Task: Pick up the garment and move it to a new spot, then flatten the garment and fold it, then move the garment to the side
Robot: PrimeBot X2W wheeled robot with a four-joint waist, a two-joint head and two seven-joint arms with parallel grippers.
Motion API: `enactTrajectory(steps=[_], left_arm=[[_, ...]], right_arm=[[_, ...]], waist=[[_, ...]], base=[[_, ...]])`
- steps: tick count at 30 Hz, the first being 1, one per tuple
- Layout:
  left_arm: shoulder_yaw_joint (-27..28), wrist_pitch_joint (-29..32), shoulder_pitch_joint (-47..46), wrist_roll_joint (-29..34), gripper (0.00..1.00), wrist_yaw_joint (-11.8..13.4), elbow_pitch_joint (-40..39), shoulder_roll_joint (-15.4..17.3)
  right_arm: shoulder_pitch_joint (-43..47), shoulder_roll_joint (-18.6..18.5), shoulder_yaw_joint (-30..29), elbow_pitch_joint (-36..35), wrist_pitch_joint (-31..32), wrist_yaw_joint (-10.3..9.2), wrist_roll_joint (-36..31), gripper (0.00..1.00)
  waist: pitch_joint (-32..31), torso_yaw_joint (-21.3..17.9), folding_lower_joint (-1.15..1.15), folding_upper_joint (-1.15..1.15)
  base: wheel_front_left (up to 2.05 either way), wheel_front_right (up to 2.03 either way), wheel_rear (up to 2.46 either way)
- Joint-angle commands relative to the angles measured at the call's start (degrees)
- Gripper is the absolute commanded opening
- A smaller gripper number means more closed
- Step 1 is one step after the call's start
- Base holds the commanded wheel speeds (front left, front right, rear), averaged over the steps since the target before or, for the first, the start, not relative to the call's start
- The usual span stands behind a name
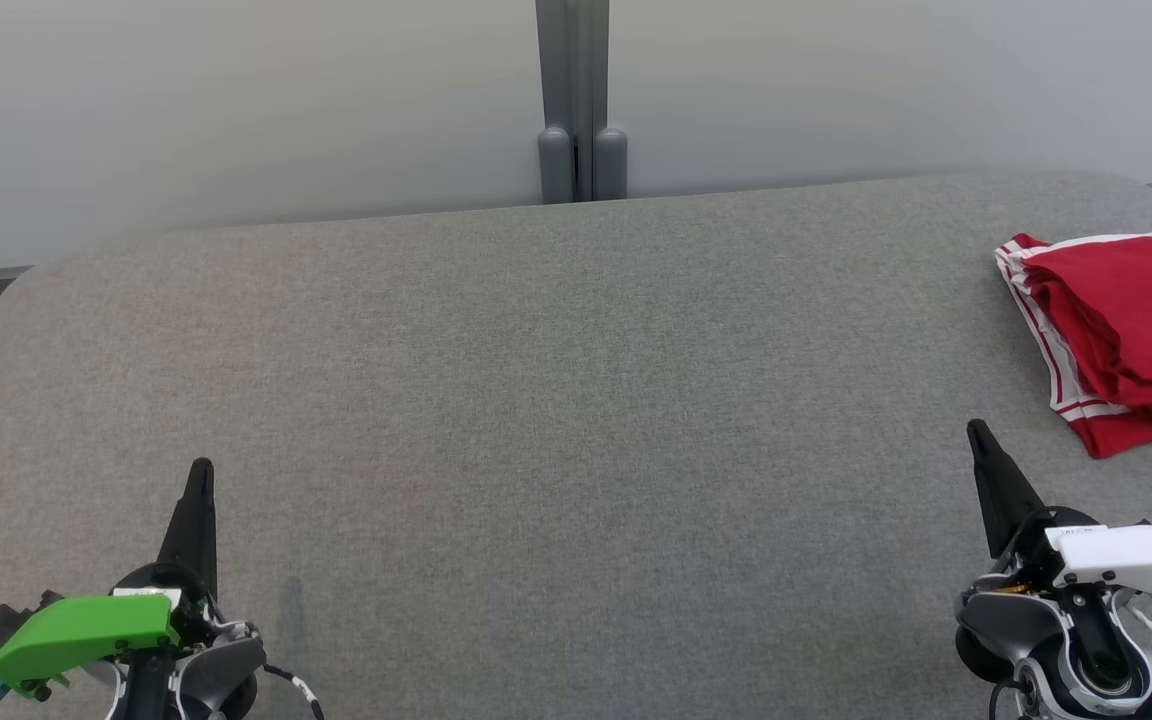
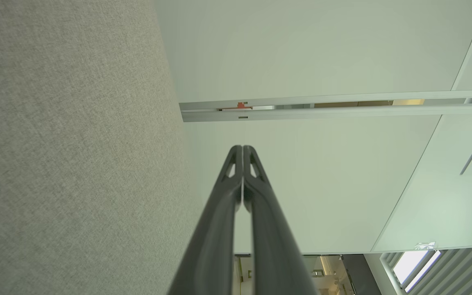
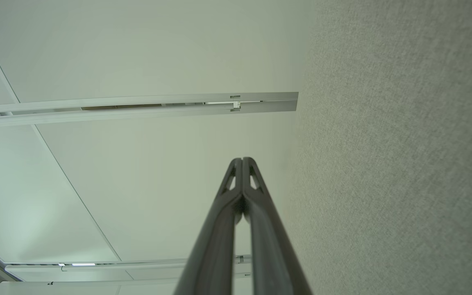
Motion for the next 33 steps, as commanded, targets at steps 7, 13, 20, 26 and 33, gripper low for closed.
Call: enactTrajectory(steps=[7,13,20,26,33], left_arm=[[0.3,0.3,-0.8,0.4,0.00,-0.3,0.1,0.1],[0.4,0.3,-0.8,0.5,0.00,-0.3,0.1,0.0],[0.4,0.4,-0.8,0.6,0.00,-0.3,0.1,0.0],[0.5,0.4,-0.8,0.6,0.00,-0.3,0.1,-0.1],[0.5,0.4,-0.9,0.6,0.00,-0.3,0.1,-0.1]], right_arm=[[-0.4,0.1,-0.2,0.1,0.2,0.04,-0.2,0.00],[-0.4,0.1,-0.3,0.1,0.3,0.04,-0.3,0.00],[-0.4,0.1,-0.3,0.2,0.4,0.04,-0.4,0.00],[-0.4,0.2,-0.4,0.2,0.5,0.04,-0.5,0.00],[-0.4,0.2,-0.5,0.2,0.5,0.04,-0.5,0.00]], waist=[[0.0,0.0,0.00,0.00],[0.0,0.0,0.00,0.00],[0.0,0.0,0.00,0.00],[0.0,0.0,0.00,0.00],[0.0,0.0,0.00,0.00]], base=[[0.00,0.00,0.00],[0.00,0.00,0.00],[0.00,0.00,0.00],[0.00,0.00,0.00],[0.00,0.00,0.00]])
